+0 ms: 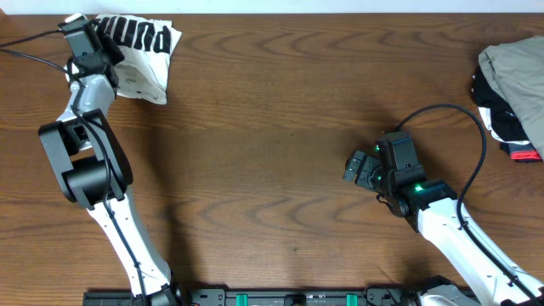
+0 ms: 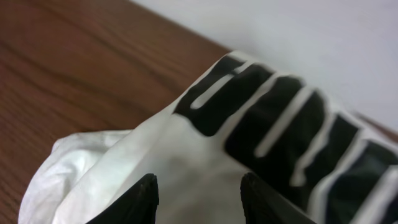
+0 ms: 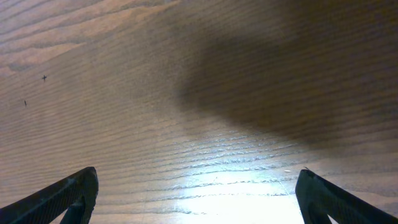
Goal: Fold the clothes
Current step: 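Release the bundle and lift the left gripper away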
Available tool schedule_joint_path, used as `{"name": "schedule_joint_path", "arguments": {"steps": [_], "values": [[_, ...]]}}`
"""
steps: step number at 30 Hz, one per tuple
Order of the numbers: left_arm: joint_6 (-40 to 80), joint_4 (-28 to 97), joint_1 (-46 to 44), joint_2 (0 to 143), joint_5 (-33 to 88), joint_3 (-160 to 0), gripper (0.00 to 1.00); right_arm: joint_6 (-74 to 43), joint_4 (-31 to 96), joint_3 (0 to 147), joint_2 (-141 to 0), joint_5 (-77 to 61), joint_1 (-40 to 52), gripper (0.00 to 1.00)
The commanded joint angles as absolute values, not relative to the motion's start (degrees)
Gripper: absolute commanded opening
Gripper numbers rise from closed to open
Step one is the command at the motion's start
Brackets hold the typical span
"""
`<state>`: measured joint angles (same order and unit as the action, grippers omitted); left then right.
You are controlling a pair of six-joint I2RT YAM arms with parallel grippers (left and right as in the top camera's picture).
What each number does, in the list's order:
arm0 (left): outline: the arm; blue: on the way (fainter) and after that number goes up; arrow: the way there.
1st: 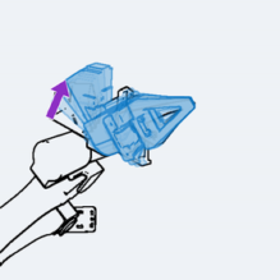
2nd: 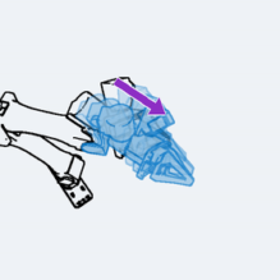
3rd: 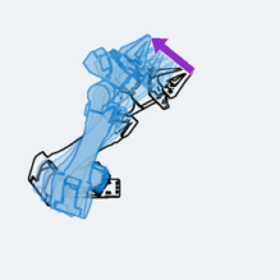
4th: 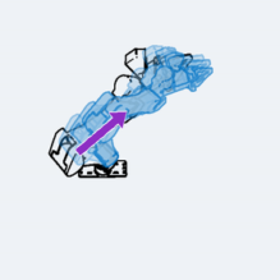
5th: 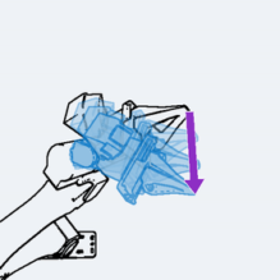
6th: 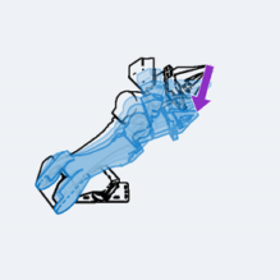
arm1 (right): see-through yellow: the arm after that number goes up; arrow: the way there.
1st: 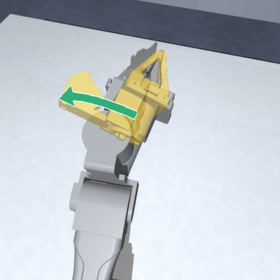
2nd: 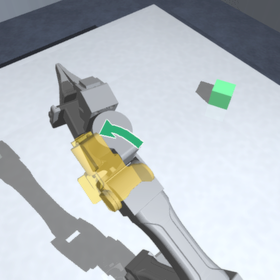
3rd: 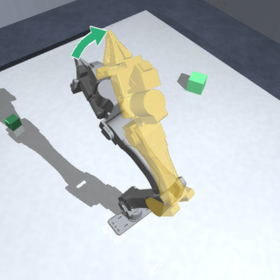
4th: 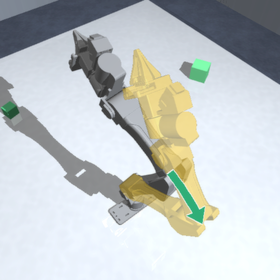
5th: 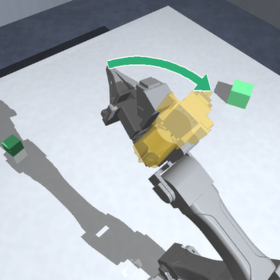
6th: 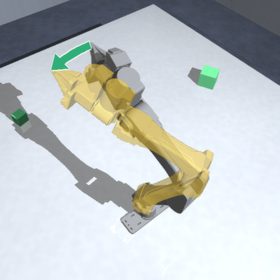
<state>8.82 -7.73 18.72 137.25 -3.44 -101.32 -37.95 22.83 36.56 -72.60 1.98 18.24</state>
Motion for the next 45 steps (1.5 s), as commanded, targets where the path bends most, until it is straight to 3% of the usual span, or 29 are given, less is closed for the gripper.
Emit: {"name": "schedule_joint_path", "arguments": {"steps": [1,20,22,31,35,36,37,45], "values": [[6.9,-8.7,20.1,138.9,-5.7,-101.4,0.45,-38.3,22.7,36.4,-72.2,3.0,18.8,0.99],[6.9,-7.9,21.5,145.7,-5.7,-101.4,0.47,-38.3,22.7,36.4,-72.2,3.0,18.8,0.99],[6.9,-8.0,21.7,145.4,-5.7,-101.4,0.51,-38.3,22.7,36.4,-72.2,3.0,18.8,0.99],[7.0,-7.8,20.4,137.3,-5.6,-101.4,0.51,-38.3,22.7,36.4,-72.2,3.0,18.8,0.99],[7.8,-5.5,19.1,130.5,-5.6,-101.4,0.67,-38.3,22.7,36.4,-72.2,3.0,18.8,0.99],[7.8,-4.4,18.8,128.7,-5.6,-101.4,0.86,-38.3,22.7,36.4,-72.2,3.0,18.8,0.99],[7.8,-2.9,18.5,126.5,-5.5,-101.4,0.96,-38.3,22.7,36.4,-72.2,3.0,18.8,0.99],[7.7,14.8,16.5,108.3,-2.4,-101.4,0.98,-38.3,22.5,36.4,-72.2,3.0,18.8,0.99]]}}
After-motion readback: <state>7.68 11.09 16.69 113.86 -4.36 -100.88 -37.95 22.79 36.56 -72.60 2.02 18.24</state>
